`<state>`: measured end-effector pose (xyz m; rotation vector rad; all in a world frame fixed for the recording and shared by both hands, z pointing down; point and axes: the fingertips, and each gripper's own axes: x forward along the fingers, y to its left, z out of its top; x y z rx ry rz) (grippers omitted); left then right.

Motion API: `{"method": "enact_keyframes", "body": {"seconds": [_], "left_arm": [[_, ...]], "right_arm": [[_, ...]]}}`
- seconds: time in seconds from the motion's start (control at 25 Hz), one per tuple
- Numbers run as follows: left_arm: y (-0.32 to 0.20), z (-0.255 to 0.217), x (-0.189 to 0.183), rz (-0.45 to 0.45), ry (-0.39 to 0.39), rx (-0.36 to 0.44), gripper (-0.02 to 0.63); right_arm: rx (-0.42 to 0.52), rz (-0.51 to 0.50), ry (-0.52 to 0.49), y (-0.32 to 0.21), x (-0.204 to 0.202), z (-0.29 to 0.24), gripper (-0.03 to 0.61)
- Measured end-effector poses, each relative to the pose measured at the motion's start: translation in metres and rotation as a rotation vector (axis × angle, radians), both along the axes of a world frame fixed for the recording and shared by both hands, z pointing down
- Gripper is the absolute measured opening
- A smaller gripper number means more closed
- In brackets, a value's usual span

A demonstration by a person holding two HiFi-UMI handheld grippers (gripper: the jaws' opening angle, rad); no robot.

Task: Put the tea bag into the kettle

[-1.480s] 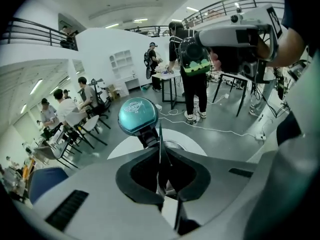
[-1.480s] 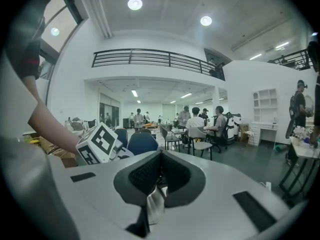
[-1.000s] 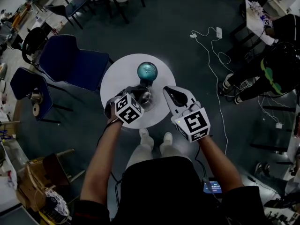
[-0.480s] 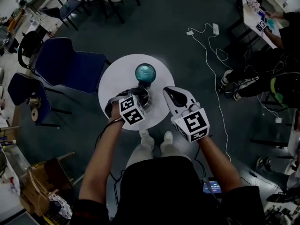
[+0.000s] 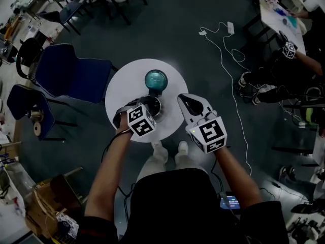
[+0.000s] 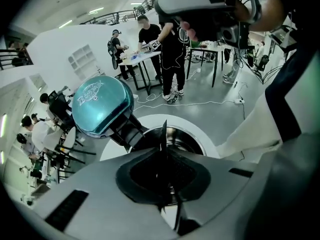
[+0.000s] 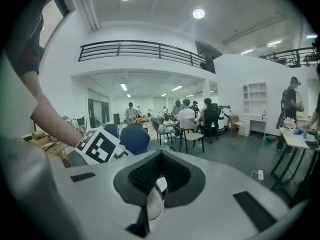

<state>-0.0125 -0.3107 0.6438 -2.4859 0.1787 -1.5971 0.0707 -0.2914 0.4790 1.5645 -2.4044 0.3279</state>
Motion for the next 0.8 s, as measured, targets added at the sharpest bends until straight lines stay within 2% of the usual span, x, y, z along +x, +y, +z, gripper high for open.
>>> {"method": "enact_keyframes", "body": {"seconds": [0.24,0.32,0.44,0.8], "left_arm": [[0.001,-0.003,0.005,0.019,0.008,-0.031,0.032],[0.001,-0.003,0.006,0.018,0.016,-0.037,0.066],[0.002,-0.003,0.005,0.011,0.032,-0.041,0.081],[0.003,-0.008,0.004,0.012,0.062,-0.052,0.101]], "right_arm": [[0.000,-0.008,-0.009,-0.008,-0.002,-0.003,0.017],[-0.002,-0.011,-0.007,-0.010,-0.002,-0.002,0.017],[-0.002,-0.018,0.002,-0.010,-0.005,-0.002,0.017],[-0.007,-0.019,0.008,-0.010,-0.005,-0.001,0.017]]}}
